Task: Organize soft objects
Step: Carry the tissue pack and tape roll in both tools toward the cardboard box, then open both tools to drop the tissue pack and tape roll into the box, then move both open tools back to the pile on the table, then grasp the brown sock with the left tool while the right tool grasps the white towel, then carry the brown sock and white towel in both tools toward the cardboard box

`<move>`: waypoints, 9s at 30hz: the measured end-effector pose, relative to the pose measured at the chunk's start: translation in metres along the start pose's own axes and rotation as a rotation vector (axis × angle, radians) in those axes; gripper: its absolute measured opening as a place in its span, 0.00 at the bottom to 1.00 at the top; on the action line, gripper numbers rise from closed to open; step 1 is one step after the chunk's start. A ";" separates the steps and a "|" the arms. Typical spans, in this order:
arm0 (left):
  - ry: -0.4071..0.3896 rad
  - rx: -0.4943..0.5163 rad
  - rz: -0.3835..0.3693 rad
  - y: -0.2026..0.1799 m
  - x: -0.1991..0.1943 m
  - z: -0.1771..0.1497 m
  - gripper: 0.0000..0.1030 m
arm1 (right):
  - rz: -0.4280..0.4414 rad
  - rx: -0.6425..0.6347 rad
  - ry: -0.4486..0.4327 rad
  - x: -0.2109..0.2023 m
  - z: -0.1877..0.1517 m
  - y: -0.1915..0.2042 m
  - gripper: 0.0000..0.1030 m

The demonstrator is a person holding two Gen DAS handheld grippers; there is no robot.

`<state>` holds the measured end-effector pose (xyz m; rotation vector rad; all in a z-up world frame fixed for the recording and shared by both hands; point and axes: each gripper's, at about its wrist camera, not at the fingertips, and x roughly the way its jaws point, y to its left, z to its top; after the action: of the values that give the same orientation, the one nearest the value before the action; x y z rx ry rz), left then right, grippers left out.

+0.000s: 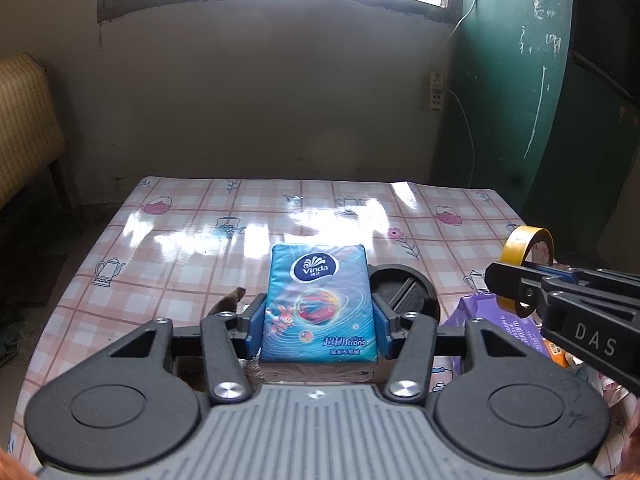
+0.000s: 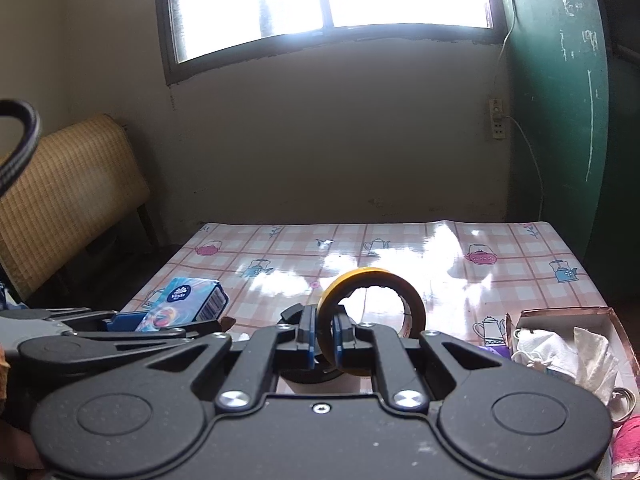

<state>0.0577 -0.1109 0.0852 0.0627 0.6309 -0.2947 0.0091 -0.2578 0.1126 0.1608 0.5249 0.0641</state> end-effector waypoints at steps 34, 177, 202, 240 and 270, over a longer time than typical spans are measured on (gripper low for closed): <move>0.003 0.074 -0.071 -0.043 0.021 0.015 0.52 | -0.075 0.055 -0.009 0.000 0.005 -0.051 0.11; 0.131 -0.154 0.146 0.108 0.021 -0.049 0.89 | 0.091 -0.048 0.211 0.058 -0.042 0.045 0.74; 0.147 -0.082 0.046 0.146 0.122 -0.063 0.42 | 0.169 -0.081 0.299 0.120 -0.081 0.079 0.76; 0.050 -0.206 0.171 0.133 0.012 -0.009 0.40 | 0.060 -0.056 0.131 0.090 0.000 0.093 0.49; 0.038 -0.142 0.103 0.069 0.018 0.026 0.40 | 0.013 0.001 0.096 0.053 0.040 0.037 0.50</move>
<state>0.1066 -0.0532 0.0937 -0.0353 0.6822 -0.1486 0.0742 -0.2215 0.1265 0.1626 0.6201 0.0851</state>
